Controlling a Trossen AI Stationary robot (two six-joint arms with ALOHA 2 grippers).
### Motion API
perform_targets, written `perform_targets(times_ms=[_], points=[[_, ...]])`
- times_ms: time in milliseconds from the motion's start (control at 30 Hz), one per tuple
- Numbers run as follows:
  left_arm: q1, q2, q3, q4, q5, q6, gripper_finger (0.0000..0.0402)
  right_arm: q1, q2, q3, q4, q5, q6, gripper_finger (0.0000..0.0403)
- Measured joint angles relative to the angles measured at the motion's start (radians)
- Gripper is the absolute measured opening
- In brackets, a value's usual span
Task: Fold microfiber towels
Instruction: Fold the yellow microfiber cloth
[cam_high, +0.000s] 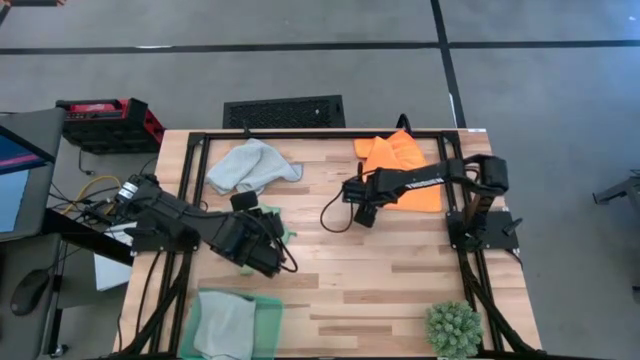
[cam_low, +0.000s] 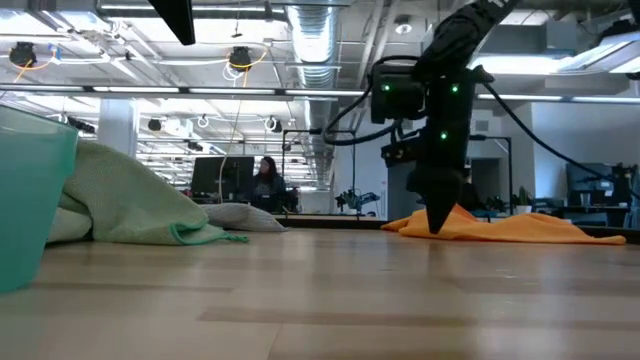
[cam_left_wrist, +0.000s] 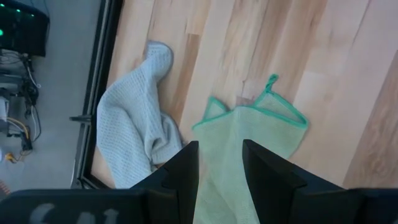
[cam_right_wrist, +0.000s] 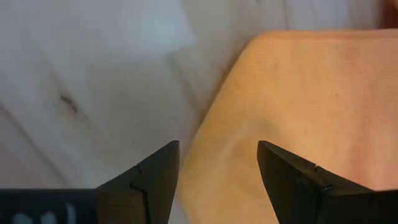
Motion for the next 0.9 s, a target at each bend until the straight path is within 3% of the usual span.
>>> perform_targets(times_ms=[233, 467, 900], points=[[0.014, 0.001, 0.0, -0.001, 0.0, 0.041, 0.0116, -0.069, -0.016, 0.0, -0.016, -0.137, 0.0, 0.024], [0.015, 0.001, 0.0, 0.0, 0.002, 0.071, 0.0116, -0.129, -0.007, 0.0, -0.007, -0.199, 0.023, 0.024], [0.015, 0.001, 0.0, 0.0, 0.0, 0.095, 0.0116, -0.139, -0.006, 0.0, 0.032, -0.374, -0.029, 0.024]])
